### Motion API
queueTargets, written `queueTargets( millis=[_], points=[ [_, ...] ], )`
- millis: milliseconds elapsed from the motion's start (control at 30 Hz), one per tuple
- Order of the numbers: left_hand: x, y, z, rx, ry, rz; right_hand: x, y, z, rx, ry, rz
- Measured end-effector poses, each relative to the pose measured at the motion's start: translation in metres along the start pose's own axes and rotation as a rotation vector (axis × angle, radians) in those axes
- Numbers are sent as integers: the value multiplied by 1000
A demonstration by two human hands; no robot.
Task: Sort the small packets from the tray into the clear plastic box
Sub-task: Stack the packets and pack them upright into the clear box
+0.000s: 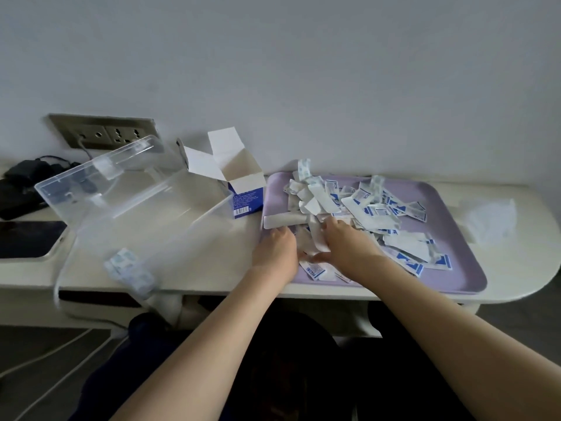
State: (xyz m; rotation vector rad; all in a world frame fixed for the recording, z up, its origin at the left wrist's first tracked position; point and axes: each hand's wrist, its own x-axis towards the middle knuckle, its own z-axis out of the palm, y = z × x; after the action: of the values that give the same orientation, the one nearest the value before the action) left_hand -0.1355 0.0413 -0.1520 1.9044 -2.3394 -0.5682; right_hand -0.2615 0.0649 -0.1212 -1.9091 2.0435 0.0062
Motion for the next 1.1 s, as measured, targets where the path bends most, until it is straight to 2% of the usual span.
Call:
queueTargets(
  millis=[167, 400, 533, 667, 933, 1100],
  points=[
    [5, 3, 2, -104, 11, -17, 6, 7, 4, 56, 20, -12],
    [9, -4, -4, -296, 24, 25, 5, 14, -4, 26, 178, -2],
    [10, -15, -18, -353, 72, 17, 11, 17, -5, 18, 221, -75],
    [8, -24, -34, -344, 111, -31, 11, 15, -12, 211, 267, 11],
    [2, -26, -45, -466, 167, -70, 5, 8, -18, 559, 271, 28],
    [-7, -19, -64, -681, 386, -81, 2, 3, -23, 701, 427, -11]
  ],
)
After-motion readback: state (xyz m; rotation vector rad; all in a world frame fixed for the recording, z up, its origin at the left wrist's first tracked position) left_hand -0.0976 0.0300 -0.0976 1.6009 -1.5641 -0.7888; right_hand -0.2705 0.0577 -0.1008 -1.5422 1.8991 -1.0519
